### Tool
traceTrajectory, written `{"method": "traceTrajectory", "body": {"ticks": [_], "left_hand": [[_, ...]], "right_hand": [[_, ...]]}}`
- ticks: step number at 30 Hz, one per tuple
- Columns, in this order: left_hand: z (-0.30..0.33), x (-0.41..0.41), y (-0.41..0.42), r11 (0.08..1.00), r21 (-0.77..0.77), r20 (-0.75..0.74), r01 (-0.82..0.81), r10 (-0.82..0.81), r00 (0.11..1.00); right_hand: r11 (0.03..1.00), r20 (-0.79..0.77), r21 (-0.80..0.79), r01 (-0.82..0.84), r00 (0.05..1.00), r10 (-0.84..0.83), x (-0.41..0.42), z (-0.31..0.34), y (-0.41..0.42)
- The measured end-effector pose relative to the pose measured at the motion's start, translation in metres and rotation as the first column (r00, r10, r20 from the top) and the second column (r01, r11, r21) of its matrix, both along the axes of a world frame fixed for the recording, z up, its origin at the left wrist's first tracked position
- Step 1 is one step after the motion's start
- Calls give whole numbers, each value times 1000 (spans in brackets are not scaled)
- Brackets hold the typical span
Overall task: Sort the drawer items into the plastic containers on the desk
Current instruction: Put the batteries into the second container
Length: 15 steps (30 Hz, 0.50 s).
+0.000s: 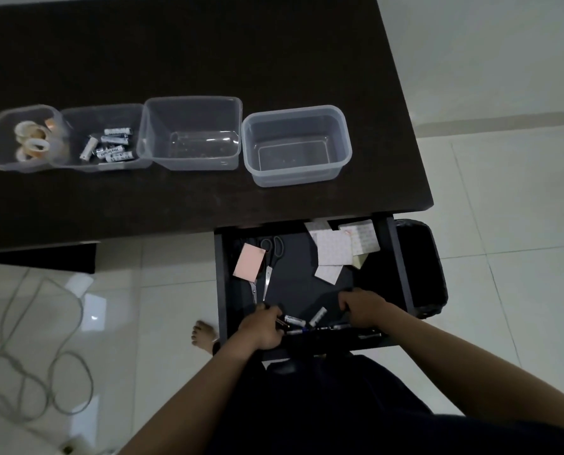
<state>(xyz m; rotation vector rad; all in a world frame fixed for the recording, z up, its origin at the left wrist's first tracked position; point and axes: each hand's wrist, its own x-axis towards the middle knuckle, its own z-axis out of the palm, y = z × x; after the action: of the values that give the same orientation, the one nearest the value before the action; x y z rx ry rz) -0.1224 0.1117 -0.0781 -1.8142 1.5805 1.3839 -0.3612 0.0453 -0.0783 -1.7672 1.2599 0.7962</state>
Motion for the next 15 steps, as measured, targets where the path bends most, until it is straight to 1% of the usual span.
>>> {"method": "traceTrajectory", "body": {"ticks": [5, 9, 12, 15], "left_hand": [[-6, -6, 1, 999, 8, -75, -46, 47, 996], [-10, -11, 2, 996, -2, -97, -84, 84, 992], [-12, -11, 1, 996, -29, -107, -90, 86, 991], [-13, -10, 0, 997, -36, -129, -72, 66, 989]], "right_hand": [[999, 42, 30, -23, 999, 22, 4, -8, 6], [999, 89, 39, 38, 995, -41, 0, -9, 5], [993, 155, 38, 111, 981, -115, -5, -6, 3], [993, 176, 31, 117, 977, -120, -6, -7, 5]]}}
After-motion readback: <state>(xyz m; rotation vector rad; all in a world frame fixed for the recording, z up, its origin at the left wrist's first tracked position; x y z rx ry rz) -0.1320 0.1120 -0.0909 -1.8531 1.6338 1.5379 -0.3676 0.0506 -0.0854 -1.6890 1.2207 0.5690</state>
